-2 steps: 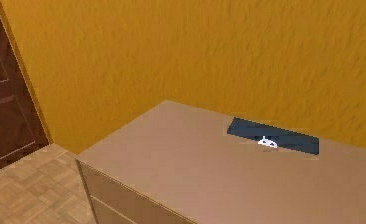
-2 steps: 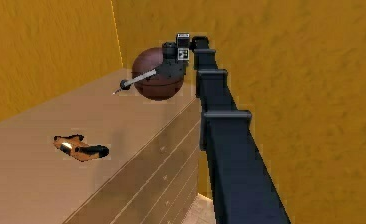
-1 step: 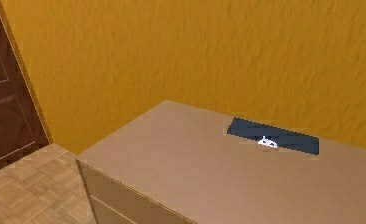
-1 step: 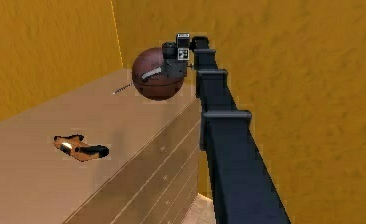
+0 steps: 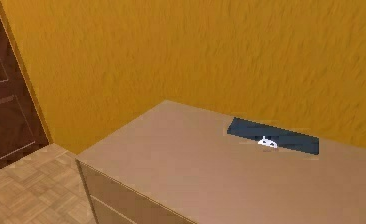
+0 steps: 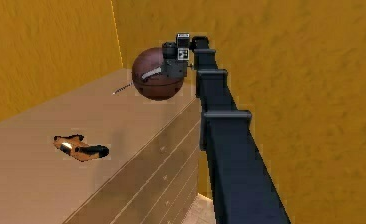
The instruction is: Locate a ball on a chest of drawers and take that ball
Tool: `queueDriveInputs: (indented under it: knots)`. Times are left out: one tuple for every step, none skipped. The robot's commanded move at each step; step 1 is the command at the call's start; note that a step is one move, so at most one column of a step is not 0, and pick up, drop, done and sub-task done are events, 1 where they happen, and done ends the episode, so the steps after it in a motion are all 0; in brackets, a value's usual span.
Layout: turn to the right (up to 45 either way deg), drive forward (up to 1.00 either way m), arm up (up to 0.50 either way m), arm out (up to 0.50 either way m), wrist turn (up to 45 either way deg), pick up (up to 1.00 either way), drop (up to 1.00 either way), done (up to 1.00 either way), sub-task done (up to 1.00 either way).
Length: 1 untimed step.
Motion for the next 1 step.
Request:
queueDriveInputs:
  knots:
    - [0.0, 0.00, 0.00, 0.00, 0.0, 0.00, 0.00, 1.00, 0.00]
